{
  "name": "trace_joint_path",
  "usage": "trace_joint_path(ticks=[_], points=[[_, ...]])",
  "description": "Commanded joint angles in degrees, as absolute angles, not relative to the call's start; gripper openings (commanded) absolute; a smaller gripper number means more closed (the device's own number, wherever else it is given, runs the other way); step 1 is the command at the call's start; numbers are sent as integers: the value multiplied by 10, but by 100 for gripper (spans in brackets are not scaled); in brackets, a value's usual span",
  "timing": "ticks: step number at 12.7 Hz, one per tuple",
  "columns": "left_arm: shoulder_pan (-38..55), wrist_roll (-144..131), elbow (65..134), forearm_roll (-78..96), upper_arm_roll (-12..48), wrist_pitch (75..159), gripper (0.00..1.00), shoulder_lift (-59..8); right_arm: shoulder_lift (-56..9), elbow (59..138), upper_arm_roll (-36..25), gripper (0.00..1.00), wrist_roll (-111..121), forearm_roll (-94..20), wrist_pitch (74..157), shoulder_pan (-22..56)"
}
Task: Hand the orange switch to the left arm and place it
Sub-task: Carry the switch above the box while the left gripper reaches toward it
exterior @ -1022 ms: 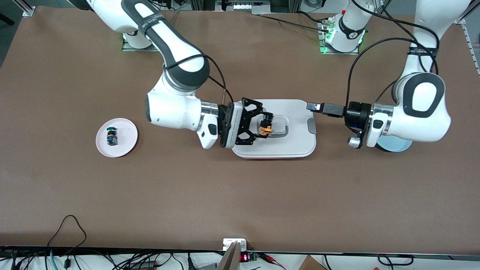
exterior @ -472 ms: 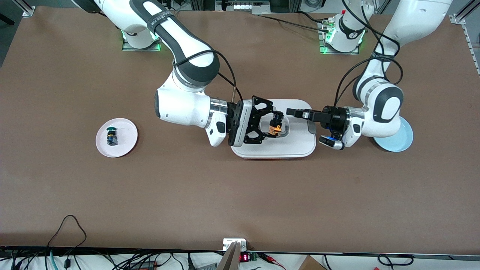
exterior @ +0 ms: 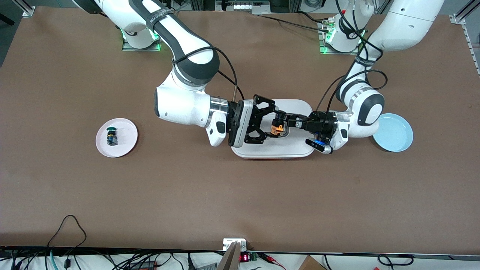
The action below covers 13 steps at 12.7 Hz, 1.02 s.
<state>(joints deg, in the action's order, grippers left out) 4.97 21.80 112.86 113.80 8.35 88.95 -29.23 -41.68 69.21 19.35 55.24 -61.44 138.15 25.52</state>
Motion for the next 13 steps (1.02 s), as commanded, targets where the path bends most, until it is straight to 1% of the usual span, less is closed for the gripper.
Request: trace_joint_path(ticks=[1,2,3,4,5,6,7,8,12,13], points=[[71,241,1123,1179,85,904,100,-298,-432,664,194,22,542,-625,1392,266],[71,240,1123,1179,85,904,98,-298,-433,663,193,22,538,-625,1392,266],[72,240,1123,1179,85,904,94,-298,-433,663,193,22,537,-625,1392,266],[72,240,1123,1179,85,904,83,-298,-432,663,194,22,537,-625,1393,266],[72,239,1122,1179,85,904,63,-297,-433,663,194,22,537,-625,1393,266],[69,235,1123,1179,85,903,47,-296,-432,663,194,22,536,-625,1393,266],[69,236,1123,1178,85,902,38,-296,-432,663,194,22,536,-625,1393,266],[69,233,1122,1178,85,901,32,-295,-433,663,194,22,536,-625,1393,266],[68,229,1121,1175,86,896,32,-295,-433,663,194,22,536,-626,1397,266],[67,229,1121,1174,86,896,32,-295,-433,663,194,25,536,-626,1397,266]])
